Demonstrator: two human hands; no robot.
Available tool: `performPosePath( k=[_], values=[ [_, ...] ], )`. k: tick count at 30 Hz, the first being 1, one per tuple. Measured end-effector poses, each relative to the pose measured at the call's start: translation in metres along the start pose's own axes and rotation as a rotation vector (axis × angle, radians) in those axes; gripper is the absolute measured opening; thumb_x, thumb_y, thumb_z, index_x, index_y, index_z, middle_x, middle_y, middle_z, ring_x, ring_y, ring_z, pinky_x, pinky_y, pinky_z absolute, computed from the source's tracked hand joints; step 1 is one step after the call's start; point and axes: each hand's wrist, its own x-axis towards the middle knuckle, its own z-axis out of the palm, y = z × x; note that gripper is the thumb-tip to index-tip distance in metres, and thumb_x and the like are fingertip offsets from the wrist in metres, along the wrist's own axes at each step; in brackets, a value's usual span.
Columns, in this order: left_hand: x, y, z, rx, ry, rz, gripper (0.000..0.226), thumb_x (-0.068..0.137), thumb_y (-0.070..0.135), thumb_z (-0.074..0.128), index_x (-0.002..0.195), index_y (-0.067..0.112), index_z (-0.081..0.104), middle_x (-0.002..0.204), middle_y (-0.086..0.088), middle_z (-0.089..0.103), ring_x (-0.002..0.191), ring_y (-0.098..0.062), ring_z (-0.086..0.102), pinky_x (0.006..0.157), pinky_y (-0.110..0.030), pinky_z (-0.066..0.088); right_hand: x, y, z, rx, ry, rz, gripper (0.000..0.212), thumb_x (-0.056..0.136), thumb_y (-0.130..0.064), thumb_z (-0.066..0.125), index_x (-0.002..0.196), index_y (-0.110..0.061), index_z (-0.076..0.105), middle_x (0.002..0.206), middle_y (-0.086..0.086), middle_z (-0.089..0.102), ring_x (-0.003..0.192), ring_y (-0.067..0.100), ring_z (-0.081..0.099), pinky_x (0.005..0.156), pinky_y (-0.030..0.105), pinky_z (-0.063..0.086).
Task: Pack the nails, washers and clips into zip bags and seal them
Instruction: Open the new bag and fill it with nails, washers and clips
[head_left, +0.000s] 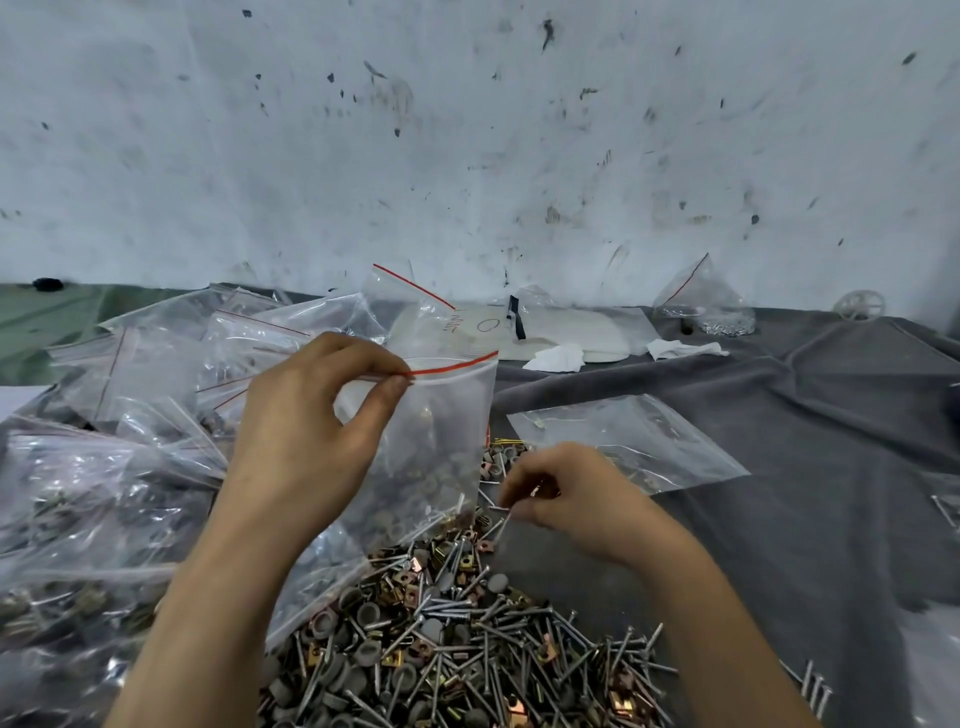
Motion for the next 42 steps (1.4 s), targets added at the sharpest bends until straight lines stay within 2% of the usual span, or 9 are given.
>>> performPosePath(
  k=[6, 11, 16, 21, 26, 32, 37, 40, 42],
  values=[
    [-0.001, 0.004, 0.003, 0.027, -0.051, 0.019, 0.013, 0.085, 0.012, 0.067, 0.083, 0.024, 0.070, 0.090, 0.011, 0.066, 0.081, 0.010, 0.053, 0.070, -0.003, 0.034, -0.020, -0.023, -0.030, 0.134, 0.177, -0.085, 0.019, 0.077, -0.010, 0.075, 0.076, -0.025, 0.065, 0.077, 0.000, 0.069, 0.072, 0.012, 0.062, 0.071, 0.028, 0.051],
    [-0.004, 0.014, 0.010, 0.021, -0.163, 0.120, 0.007, 0.087, 0.014, 0.068, 0.085, 0.019, 0.073, 0.093, 0.007, 0.067, 0.086, 0.000, 0.056, 0.074, -0.004, 0.035, -0.038, -0.051, -0.042, 0.489, 0.544, -0.350, 0.015, 0.074, -0.010, 0.077, 0.074, -0.021, 0.067, 0.071, -0.006, 0.070, 0.061, 0.003, 0.060, 0.058, 0.014, 0.048],
    [-0.009, 0.027, 0.017, -0.095, -0.268, 0.233, 0.011, 0.084, 0.022, 0.063, 0.084, 0.017, 0.073, 0.092, 0.010, 0.067, 0.089, -0.001, 0.063, 0.080, -0.020, 0.047, -0.035, -0.056, -0.031, 0.329, 0.859, -0.382, 0.020, 0.078, -0.013, 0.074, 0.073, -0.029, 0.063, 0.072, -0.010, 0.066, 0.066, 0.006, 0.058, 0.061, 0.013, 0.045],
    [-0.009, 0.030, 0.016, -0.132, -0.265, 0.232, 0.011, 0.084, 0.023, 0.063, 0.086, 0.018, 0.072, 0.093, 0.010, 0.067, 0.091, -0.001, 0.063, 0.080, -0.018, 0.047, -0.031, -0.051, -0.030, 0.151, 0.663, -0.280, 0.013, 0.077, -0.025, 0.074, 0.072, -0.033, 0.065, 0.082, -0.013, 0.067, 0.078, 0.004, 0.060, 0.070, 0.014, 0.046],
    [-0.006, 0.019, 0.012, -0.053, -0.190, 0.138, 0.007, 0.086, 0.014, 0.069, 0.086, 0.019, 0.073, 0.092, 0.008, 0.068, 0.088, 0.000, 0.059, 0.075, -0.005, 0.038, -0.029, -0.039, -0.039, 0.133, 0.686, -0.130, 0.015, 0.082, -0.022, 0.071, 0.072, -0.029, 0.063, 0.084, -0.010, 0.065, 0.071, -0.002, 0.058, 0.060, 0.006, 0.040],
    [-0.002, 0.007, 0.006, 0.026, -0.123, 0.062, 0.010, 0.084, 0.011, 0.069, 0.083, 0.021, 0.072, 0.091, 0.013, 0.066, 0.085, 0.010, 0.055, 0.073, -0.001, 0.034, -0.009, -0.010, -0.007, -0.305, -0.045, 0.277, 0.016, 0.087, -0.012, 0.064, 0.102, -0.017, 0.068, 0.107, 0.004, 0.067, 0.099, 0.017, 0.062, 0.079, 0.021, 0.044],
    [-0.001, 0.004, 0.004, 0.031, -0.095, 0.046, 0.012, 0.084, 0.011, 0.068, 0.082, 0.023, 0.072, 0.090, 0.015, 0.065, 0.088, 0.010, 0.054, 0.073, -0.001, 0.034, 0.011, 0.012, 0.035, -0.423, -0.173, 0.341, 0.025, 0.087, -0.002, 0.057, 0.111, -0.005, 0.062, 0.119, 0.014, 0.062, 0.109, 0.029, 0.059, 0.092, 0.033, 0.049],
    [-0.001, 0.004, 0.004, 0.023, -0.102, 0.048, 0.013, 0.084, 0.013, 0.068, 0.082, 0.025, 0.071, 0.091, 0.015, 0.065, 0.089, 0.011, 0.054, 0.072, 0.000, 0.033, 0.014, 0.018, 0.035, -0.435, -0.211, 0.330, 0.010, 0.086, -0.002, 0.057, 0.092, -0.009, 0.060, 0.111, 0.014, 0.063, 0.102, 0.028, 0.060, 0.084, 0.032, 0.048],
    [-0.001, 0.005, 0.004, 0.020, -0.111, 0.051, 0.011, 0.084, 0.013, 0.068, 0.083, 0.024, 0.072, 0.091, 0.014, 0.066, 0.087, 0.013, 0.054, 0.071, 0.000, 0.032, 0.012, 0.019, 0.032, -0.392, -0.232, 0.313, 0.021, 0.084, 0.000, 0.060, 0.074, -0.016, 0.052, 0.100, 0.009, 0.062, 0.091, 0.024, 0.058, 0.074, 0.029, 0.045]
  ],
)
